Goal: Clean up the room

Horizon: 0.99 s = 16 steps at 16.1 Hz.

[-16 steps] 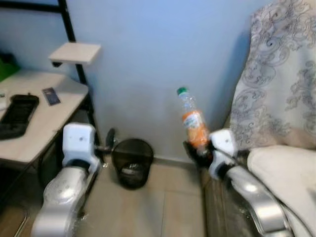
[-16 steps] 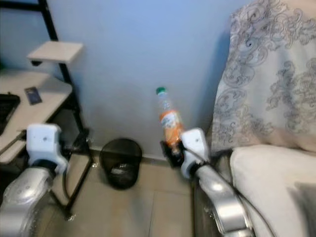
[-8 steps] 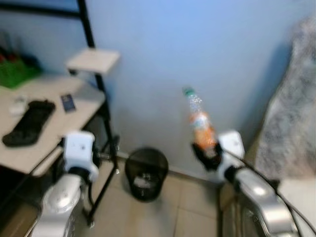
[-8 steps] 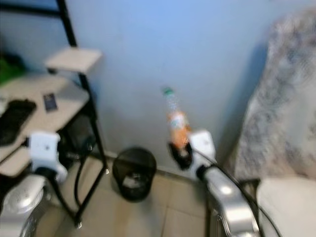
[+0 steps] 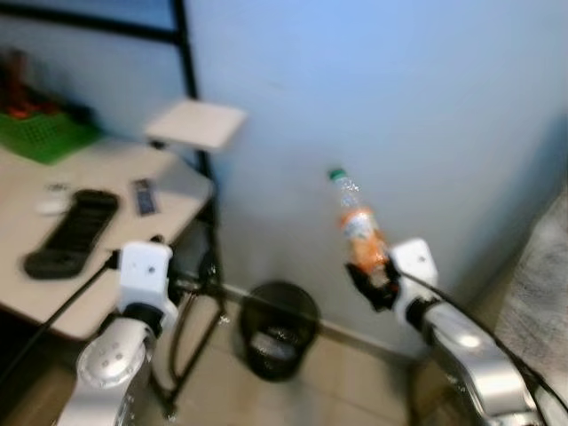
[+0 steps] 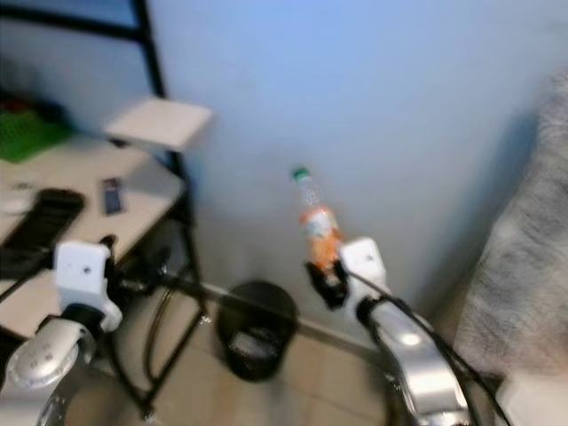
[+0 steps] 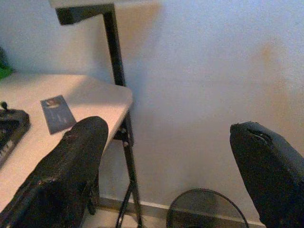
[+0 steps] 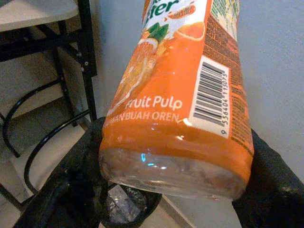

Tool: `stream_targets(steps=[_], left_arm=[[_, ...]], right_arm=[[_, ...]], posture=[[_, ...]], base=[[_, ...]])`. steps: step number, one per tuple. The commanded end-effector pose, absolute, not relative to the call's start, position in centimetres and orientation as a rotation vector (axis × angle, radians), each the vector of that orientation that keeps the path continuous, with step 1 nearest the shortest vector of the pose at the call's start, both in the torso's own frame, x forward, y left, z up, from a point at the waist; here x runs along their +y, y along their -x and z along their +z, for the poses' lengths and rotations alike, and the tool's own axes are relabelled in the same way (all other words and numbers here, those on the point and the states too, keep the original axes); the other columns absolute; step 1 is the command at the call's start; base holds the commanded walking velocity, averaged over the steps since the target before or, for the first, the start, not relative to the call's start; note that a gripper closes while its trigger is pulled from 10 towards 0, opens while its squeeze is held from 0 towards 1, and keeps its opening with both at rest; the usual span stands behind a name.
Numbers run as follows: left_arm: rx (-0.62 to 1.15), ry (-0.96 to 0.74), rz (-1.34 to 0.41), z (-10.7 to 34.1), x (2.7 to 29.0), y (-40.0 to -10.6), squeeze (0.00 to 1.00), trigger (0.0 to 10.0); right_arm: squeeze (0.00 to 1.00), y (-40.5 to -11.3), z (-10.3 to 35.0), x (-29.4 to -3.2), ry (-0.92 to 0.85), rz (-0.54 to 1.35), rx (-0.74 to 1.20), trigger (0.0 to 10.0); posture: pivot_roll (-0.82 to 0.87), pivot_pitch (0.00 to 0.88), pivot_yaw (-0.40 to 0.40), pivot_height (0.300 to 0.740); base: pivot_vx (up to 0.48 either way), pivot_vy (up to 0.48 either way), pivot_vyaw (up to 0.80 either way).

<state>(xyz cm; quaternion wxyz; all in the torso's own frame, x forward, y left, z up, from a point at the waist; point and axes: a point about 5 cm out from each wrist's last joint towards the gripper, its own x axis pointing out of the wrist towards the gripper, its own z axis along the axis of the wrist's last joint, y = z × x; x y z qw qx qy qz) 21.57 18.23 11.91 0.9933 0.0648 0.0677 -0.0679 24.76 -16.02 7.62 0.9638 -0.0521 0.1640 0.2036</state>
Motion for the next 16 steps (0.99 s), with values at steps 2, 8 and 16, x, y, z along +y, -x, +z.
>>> stream_targets(steps=[2,8,16], left_arm=[[0.133,-0.156,-0.129,12.2,18.7,-21.4,0.03,10.0],[0.149,-0.164,-0.16,11.9,18.4,-21.3,0.03,10.0],[0.335,-0.322,-0.57,9.2,16.6,-21.2,0.0,10.0]], right_arm=[[0.0,-25.0,8.0,-15.4,0.136,0.458,0.303,10.0],[0.0,-25.3,7.1,-16.1,0.247,0.51,0.375,10.0],[0.0,-25.1,0.1,-15.2,0.459,0.624,0.744,10.0]], posture=[[0.12,0.0,-0.02,0.74],[0.11,0.0,-0.018,0.74],[0.09,0.0,-0.042,0.74]], base=[[0.352,0.0,0.0],[0.348,0.0,0.0],[0.079,0.0,0.0]])
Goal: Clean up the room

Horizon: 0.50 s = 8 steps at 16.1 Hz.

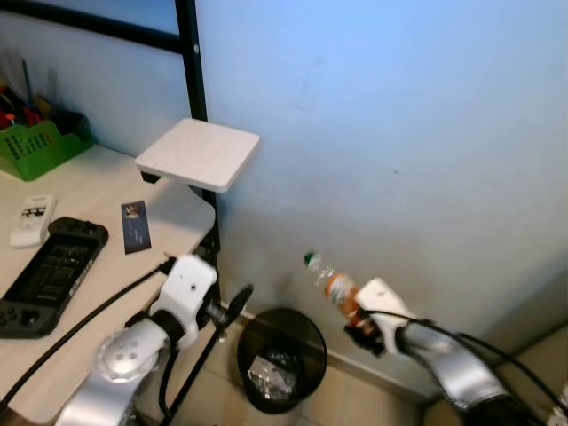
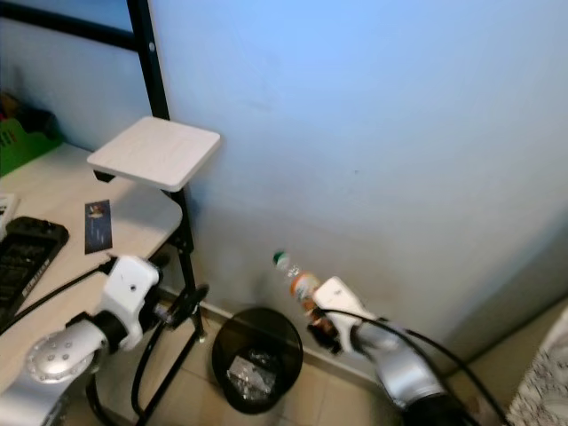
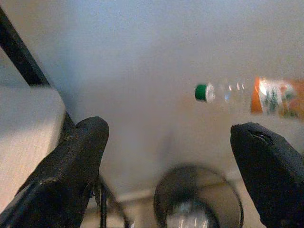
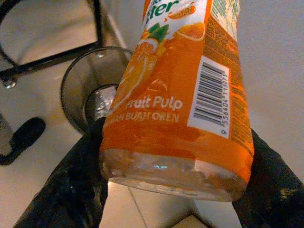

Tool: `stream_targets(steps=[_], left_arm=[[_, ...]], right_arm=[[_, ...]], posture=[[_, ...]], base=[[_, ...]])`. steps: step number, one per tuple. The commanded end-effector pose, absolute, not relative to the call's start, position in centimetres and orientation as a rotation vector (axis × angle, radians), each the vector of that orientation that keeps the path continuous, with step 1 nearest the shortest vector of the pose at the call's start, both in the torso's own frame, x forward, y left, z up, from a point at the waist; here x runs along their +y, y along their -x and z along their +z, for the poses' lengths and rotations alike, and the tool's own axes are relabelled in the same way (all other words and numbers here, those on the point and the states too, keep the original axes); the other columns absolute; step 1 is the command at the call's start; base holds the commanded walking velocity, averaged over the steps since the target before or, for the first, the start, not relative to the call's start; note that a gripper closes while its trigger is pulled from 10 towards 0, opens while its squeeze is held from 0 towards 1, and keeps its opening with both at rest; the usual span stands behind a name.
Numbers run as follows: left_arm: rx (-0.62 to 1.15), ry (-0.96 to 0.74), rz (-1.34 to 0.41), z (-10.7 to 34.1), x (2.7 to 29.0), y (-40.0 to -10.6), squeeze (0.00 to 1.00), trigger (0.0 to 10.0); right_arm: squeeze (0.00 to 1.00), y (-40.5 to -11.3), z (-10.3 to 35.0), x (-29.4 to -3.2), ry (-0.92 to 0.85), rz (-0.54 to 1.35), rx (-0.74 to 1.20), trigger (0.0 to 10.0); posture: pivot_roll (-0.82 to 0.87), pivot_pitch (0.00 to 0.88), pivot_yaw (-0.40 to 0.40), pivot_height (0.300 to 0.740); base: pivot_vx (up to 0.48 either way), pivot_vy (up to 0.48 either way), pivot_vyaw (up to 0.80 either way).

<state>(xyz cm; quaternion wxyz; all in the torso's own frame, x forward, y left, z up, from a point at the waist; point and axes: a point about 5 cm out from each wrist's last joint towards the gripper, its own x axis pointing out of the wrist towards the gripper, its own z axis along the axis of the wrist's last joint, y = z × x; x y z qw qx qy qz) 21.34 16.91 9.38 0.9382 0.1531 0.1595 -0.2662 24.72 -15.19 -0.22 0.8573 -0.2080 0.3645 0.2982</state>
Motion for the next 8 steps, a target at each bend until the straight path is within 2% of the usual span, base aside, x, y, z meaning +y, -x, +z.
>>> stream_targets(steps=[1,3,8], left_arm=[[0.345,-0.321,-0.597,9.1,16.5,-21.2,0.0,10.0],[0.389,-0.329,-0.728,9.0,16.0,-21.4,0.0,10.0],[0.457,-0.388,-0.856,9.0,16.5,-21.5,0.0,10.0]], right_arm=[[0.0,-25.3,-0.4,-14.9,0.469,0.618,0.76,10.0],[0.0,-25.6,-2.2,-13.6,0.514,0.619,0.825,10.0],[0.0,-26.5,-3.0,-12.2,0.548,0.581,0.859,10.0]], posture=[[0.09,0.0,-0.043,0.74],[0.09,0.0,-0.049,0.74],[0.11,0.0,-0.058,0.74]], base=[[0.0,0.0,0.0],[0.0,0.0,0.0],[0.0,0.0,0.0]])
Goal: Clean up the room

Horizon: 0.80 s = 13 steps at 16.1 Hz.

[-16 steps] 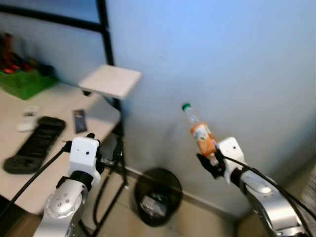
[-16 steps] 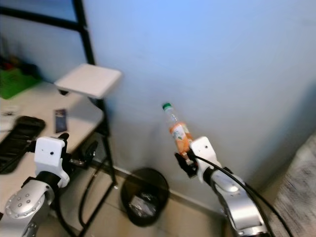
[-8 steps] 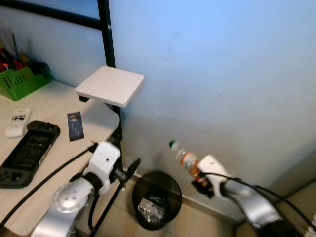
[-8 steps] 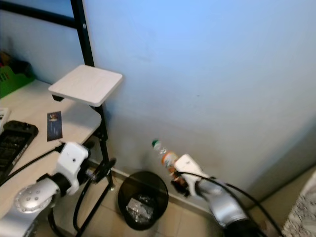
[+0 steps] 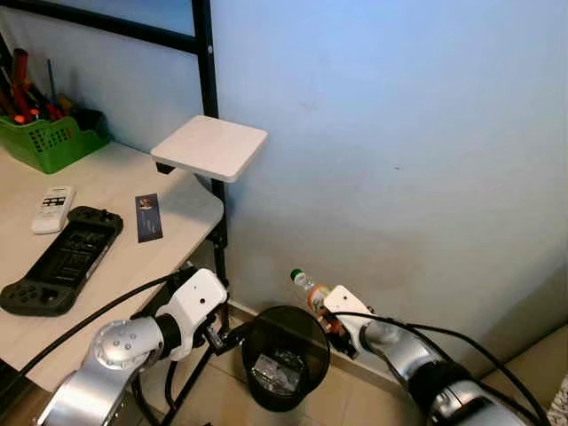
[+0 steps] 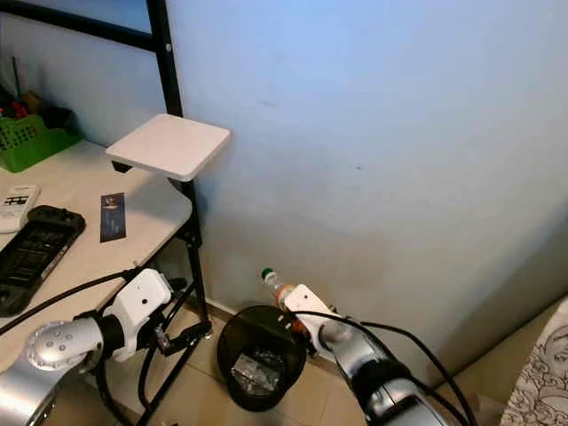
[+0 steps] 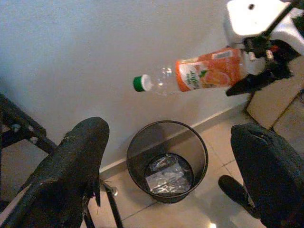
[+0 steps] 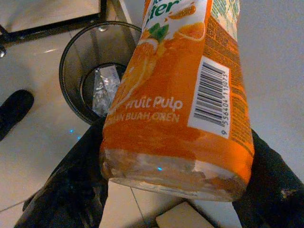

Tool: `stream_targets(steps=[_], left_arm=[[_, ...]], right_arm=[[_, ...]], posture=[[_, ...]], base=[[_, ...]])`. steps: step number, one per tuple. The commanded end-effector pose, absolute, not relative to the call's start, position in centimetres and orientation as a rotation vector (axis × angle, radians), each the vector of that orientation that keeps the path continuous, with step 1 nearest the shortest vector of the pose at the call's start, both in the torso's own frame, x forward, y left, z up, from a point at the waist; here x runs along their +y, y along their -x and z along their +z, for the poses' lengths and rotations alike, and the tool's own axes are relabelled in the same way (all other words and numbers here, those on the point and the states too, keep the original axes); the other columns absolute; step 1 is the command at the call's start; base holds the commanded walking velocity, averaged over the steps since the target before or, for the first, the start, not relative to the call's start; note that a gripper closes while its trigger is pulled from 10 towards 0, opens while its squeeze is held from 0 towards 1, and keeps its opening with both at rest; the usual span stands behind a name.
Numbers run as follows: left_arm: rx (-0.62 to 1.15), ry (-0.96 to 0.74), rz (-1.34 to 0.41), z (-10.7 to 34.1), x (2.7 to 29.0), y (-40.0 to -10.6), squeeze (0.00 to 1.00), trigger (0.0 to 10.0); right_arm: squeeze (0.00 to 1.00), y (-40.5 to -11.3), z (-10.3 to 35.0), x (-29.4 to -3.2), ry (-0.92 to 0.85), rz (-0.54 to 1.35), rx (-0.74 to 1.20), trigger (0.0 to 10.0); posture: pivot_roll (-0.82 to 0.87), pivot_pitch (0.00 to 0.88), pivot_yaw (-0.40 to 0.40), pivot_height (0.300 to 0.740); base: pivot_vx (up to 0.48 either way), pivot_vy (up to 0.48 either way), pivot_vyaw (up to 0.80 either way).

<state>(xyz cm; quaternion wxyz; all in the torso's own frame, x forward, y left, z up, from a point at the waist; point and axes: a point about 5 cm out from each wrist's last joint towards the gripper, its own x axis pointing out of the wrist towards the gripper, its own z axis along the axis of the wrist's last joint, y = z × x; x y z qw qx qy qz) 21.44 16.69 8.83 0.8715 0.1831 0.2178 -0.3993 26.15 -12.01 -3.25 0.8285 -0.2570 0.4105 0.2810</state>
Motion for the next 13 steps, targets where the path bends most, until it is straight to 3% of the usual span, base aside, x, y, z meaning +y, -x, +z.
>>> stream_targets(steps=[1,5,6,7,8,13], left_arm=[[0.461,-0.39,-0.864,9.0,16.5,-21.4,0.0,10.0],[0.467,-0.347,-0.87,9.0,16.4,-21.1,0.0,10.0],[0.461,-0.32,-0.863,9.1,16.3,-21.2,0.0,10.0],[0.462,-0.319,-0.869,9.1,16.3,-21.2,0.0,10.0],[0.472,-0.326,-0.88,9.0,16.2,-21.1,0.0,10.0],[0.478,-0.333,-0.88,9.1,16.4,-21.3,0.0,10.0]], right_arm=[[0.0,-26.5,-3.1,-11.9,0.548,0.585,0.862,10.0],[0.0,-26.4,-3.4,-11.3,0.554,0.598,0.878,10.0],[0.24,-26.3,-3.5,-11.2,0.562,0.61,0.883,10.0],[0.78,-26.2,-3.6,-11.1,0.545,0.616,0.893,10.0],[1.0,-26.1,-3.7,-10.9,0.53,0.63,0.9,10.0],[1.0,-25.4,-4.1,-10.2,0.483,0.695,0.937,10.0]], posture=[[0.11,0.0,-0.058,0.74],[0.11,0.0,-0.054,0.74],[0.11,0.0,-0.053,0.74],[0.1,0.0,-0.052,0.74],[0.1,0.0,-0.052,0.74],[0.1,0.0,-0.046,0.74]], base=[[0.0,0.0,0.0],[0.0,0.0,0.0],[0.0,0.0,0.0],[0.0,0.0,0.0],[0.0,0.0,0.0],[0.0,0.0,0.0]])
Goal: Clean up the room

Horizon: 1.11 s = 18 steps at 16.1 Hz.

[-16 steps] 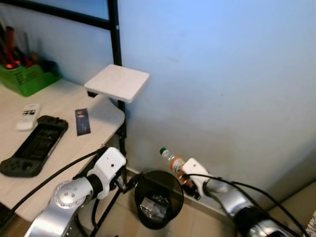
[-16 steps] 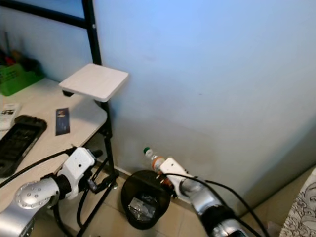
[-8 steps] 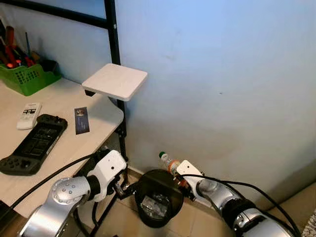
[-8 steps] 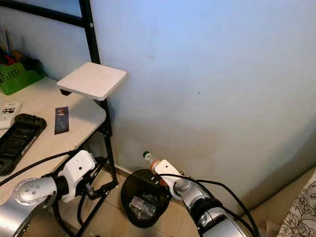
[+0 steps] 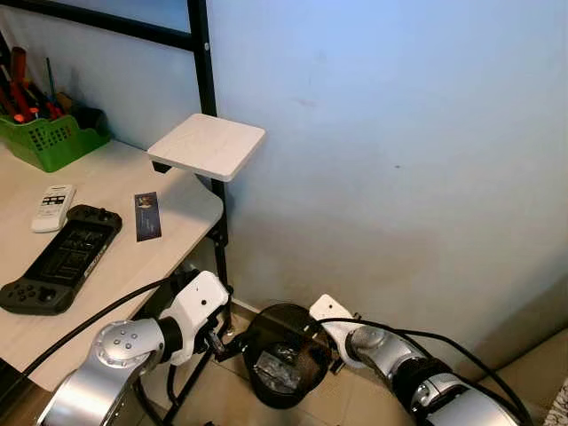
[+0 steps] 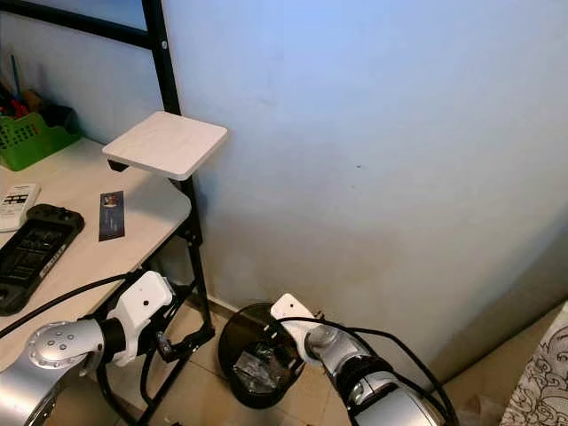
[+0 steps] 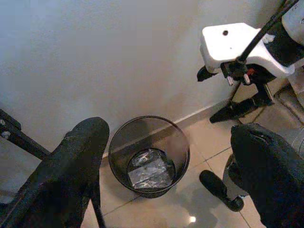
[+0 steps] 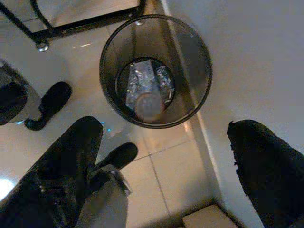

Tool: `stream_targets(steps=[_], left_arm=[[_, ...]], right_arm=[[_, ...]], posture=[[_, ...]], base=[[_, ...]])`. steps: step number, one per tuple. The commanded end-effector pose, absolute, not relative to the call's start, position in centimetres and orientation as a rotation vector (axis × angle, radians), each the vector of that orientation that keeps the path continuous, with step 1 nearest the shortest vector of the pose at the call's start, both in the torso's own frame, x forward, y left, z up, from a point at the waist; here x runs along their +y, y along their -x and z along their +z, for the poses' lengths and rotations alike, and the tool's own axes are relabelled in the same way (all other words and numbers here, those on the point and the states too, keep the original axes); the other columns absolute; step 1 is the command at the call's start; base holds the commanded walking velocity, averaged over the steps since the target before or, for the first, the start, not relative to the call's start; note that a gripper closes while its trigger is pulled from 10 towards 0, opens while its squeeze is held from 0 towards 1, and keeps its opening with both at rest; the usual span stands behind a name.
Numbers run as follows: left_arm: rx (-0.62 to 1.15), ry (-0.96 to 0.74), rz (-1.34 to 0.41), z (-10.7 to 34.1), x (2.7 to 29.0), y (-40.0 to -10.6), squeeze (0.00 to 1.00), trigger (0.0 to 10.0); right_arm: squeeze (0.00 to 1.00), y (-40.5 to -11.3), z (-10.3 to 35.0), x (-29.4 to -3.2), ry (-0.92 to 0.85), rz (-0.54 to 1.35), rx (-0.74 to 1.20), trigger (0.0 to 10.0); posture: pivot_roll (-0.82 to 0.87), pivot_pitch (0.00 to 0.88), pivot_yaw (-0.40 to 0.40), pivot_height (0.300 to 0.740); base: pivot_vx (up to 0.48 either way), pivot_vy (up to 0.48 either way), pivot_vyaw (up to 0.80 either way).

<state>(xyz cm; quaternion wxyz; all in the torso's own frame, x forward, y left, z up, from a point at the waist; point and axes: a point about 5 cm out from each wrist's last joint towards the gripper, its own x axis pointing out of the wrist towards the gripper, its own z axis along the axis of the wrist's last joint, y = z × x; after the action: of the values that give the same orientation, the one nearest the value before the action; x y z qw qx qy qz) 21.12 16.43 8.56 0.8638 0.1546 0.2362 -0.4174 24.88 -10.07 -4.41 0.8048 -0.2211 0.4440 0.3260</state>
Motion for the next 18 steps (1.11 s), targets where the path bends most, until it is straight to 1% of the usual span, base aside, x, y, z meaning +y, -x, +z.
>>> stream_targets(steps=[1,3,5,6,7,8,9,10,11,12,15,16,18], left_arm=[[0.478,-0.333,-0.88,9.1,16.4,-21.3,0.0,10.0],[0.471,-0.328,-0.87,9.2,16.5,-21.4,0.0,10.0],[0.447,-0.304,-0.835,9.4,16.4,-21.5,0.0,10.0],[0.406,-0.288,-0.776,9.9,16.4,-21.9,0.0,10.0],[0.353,-0.272,-0.678,10.4,16.5,-22.6,0.0,10.0],[0.33,-0.257,-0.631,10.6,16.5,-22.8,0.0,10.0],[0.253,-0.182,-0.452,11.4,16.9,-23.5,0.0,10.0],[0.243,-0.171,-0.424,11.4,16.9,-23.6,0.0,10.0],[0.218,-0.154,-0.288,11.7,17.4,-23.9,0.0,10.0],[0.191,-0.128,-0.211,12.2,17.5,-23.9,0.0,10.0],[0.184,-0.146,-0.164,12.3,16.8,-23.5,0.0,10.0],[0.193,-0.147,-0.164,12.1,16.6,-23.4,0.0,10.0],[0.204,-0.151,-0.168,11.8,16.4,-23.3,0.0,10.0]], right_arm=[[1.0,-25.4,-4.1,-10.2,0.469,0.694,0.939,10.0],[1.0,-25.5,-3.8,-9.8,0.364,0.677,0.924,10.0],[1.0,-26.1,-3.4,-10.3,0.335,0.66,0.884,10.0],[1.0,-26.7,-2.8,-10.7,0.289,0.64,0.826,10.0],[1.0,-27.5,-1.9,-11.2,0.223,0.61,0.749,10.0],[1.0,-27.8,-1.5,-11.5,0.197,0.595,0.714,10.0],[1.0,-28.7,0.7,-13.0,0.099,0.499,0.568,10.0],[1.0,-28.7,1.1,-13.3,0.087,0.481,0.546,10.0],[0.0,-28.8,3.6,-14.5,0.031,0.38,0.424,10.0],[0.0,-28.3,5.9,-15.8,-0.009,0.277,0.32,10.0],[0.0,-26.7,8.9,-16.9,-0.067,0.151,0.179,10.0],[0.0,-26.3,9.2,-17.1,-0.062,0.124,0.177,10.0],[0.0,-25.4,9.7,-17.3,-0.073,0.087,0.17,10.0]], posture=[[0.1,0.0,-0.045,0.74],[0.1,0.0,-0.038,0.74],[0.1,0.0,-0.035,0.74],[0.1,0.0,-0.035,0.74],[0.11,0.0,-0.034,0.74],[0.1,0.0,-0.033,0.74],[0.1,0.0,-0.028,0.74],[0.09,0.0,-0.025,0.74],[0.08,0.0,-0.009,0.74],[0.07,0.0,0.0,0.74],[0.04,0.0,0.034,0.74],[0.04,0.0,0.042,0.74],[0.03,0.0,0.051,0.74]], base=[[0.0,0.0,0.0],[0.0,0.0,0.0],[0.0,0.0,0.0],[0.0,0.0,0.0],[0.0,0.0,0.0],[0.0,0.0,0.0],[0.0,0.0,0.0],[0.0,0.0,0.0],[0.0,0.0,0.0],[0.0,0.0,0.0],[0.0,0.0,0.0],[0.0,0.0,0.0],[0.0,0.0,-0.8]])
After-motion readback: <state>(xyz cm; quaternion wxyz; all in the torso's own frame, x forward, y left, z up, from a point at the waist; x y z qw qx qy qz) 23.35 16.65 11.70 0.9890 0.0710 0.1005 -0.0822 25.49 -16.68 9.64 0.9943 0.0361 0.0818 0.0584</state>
